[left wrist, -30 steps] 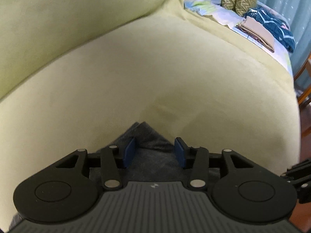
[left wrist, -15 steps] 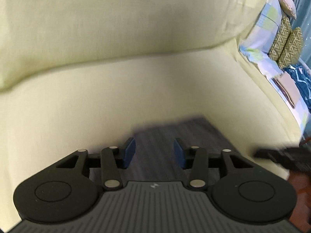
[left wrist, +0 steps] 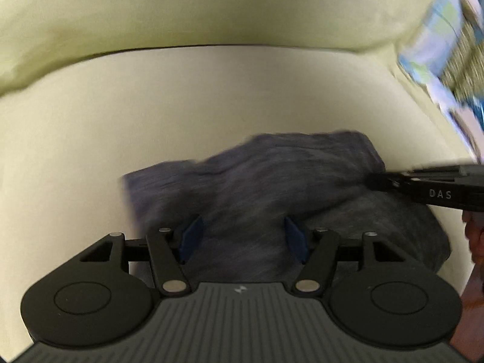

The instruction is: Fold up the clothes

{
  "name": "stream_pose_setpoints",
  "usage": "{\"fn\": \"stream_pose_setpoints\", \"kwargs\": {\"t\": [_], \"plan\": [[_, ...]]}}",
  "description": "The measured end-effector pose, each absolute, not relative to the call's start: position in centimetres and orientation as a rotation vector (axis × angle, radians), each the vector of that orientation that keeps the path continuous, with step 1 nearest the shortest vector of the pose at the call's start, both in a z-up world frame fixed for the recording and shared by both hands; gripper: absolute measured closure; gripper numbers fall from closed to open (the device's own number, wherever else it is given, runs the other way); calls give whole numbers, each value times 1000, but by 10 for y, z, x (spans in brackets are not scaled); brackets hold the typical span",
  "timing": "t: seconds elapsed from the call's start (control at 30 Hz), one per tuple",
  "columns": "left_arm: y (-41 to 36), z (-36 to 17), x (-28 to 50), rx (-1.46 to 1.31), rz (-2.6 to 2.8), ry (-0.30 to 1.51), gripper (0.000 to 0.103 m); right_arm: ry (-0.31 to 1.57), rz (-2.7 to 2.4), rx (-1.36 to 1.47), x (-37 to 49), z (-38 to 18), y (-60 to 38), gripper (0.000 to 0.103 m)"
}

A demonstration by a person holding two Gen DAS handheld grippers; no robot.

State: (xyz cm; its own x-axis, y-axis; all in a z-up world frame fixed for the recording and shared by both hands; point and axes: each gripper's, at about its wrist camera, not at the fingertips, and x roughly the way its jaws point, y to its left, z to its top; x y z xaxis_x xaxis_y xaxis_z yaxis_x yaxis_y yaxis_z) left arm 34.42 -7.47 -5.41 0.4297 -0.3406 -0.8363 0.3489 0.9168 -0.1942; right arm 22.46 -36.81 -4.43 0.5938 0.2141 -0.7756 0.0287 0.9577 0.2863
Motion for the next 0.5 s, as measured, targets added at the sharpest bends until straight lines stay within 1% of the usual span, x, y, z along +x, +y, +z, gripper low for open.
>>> {"fn": "stream_pose_setpoints", "kwargs": {"t": [0.07, 0.13, 0.2, 0.37, 0.5], "plan": [[-63, -47, 344, -21, -418, 1041, 46, 934, 89, 282, 234, -43, -360, 103], [-61, -39, 342, -28, -445, 1013, 46, 905, 102, 248, 238, -33, -350, 98], [-75, -35, 349, -14, -477, 974, 46, 875, 139, 261, 244, -25, -340, 97], [-89, -62, 374, 55, -399, 1030, 45, 857, 203, 249, 265, -29, -315, 95], [-79, -66, 375, 126, -352, 1033, 52, 898, 83, 171, 277, -50, -329, 96]]}}
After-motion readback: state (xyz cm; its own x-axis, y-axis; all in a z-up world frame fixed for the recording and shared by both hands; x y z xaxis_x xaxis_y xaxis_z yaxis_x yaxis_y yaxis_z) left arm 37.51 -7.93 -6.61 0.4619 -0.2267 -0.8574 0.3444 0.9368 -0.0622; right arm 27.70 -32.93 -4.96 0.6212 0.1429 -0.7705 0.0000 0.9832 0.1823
